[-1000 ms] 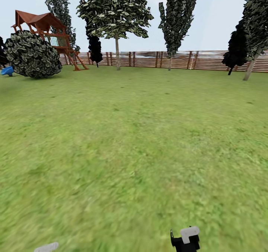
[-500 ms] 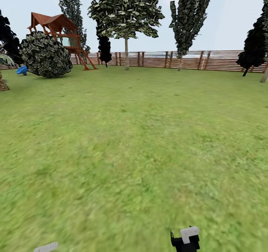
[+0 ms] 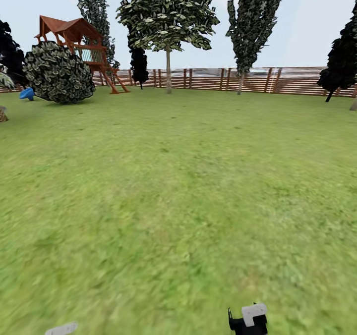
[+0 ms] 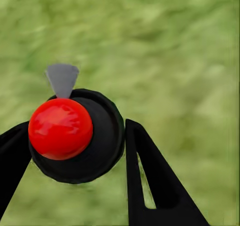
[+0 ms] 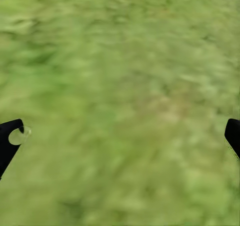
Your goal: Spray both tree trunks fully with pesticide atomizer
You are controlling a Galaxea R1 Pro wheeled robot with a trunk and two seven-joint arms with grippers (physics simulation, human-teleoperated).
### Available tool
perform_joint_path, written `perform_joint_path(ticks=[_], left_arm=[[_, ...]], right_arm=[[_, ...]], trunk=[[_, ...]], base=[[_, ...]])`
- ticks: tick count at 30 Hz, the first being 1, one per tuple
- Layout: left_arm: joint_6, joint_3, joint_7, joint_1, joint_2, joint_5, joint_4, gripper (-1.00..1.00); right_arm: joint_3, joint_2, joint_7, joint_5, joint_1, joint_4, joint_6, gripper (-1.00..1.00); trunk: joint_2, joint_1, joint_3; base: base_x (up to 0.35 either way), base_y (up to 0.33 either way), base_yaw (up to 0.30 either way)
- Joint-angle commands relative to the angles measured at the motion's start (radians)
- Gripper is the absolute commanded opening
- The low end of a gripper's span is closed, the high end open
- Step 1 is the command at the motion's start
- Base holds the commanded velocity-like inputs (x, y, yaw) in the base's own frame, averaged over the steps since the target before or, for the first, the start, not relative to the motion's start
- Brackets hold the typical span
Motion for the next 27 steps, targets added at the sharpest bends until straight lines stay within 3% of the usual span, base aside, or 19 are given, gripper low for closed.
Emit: perform_joint_path(ticks=[1,11,27], left_arm=[[0.000,0.000,0.000,0.000,-0.001,0.000,0.000,-1.00],[0.000,0.003,0.000,0.000,0.002,0.003,-0.001,-1.00],[0.000,0.002,0.000,0.000,0.001,0.003,-0.002,-1.00]], right_arm=[[0.000,0.000,0.000,0.000,0.000,0.001,0.000,1.00],[0.000,0.006,0.002,-0.001,0.040,0.028,0.002,1.00],[0.000,0.006,0.002,-0.002,0.041,0.028,0.002,1.00]], trunk=[[0.000,0.000,0.000],[0.000,0.000,0.000],[0.000,0.000,0.000]], base=[[0.335,0.000,0.000],[0.335,0.000,0.000],[0.335,0.000,0.000]])
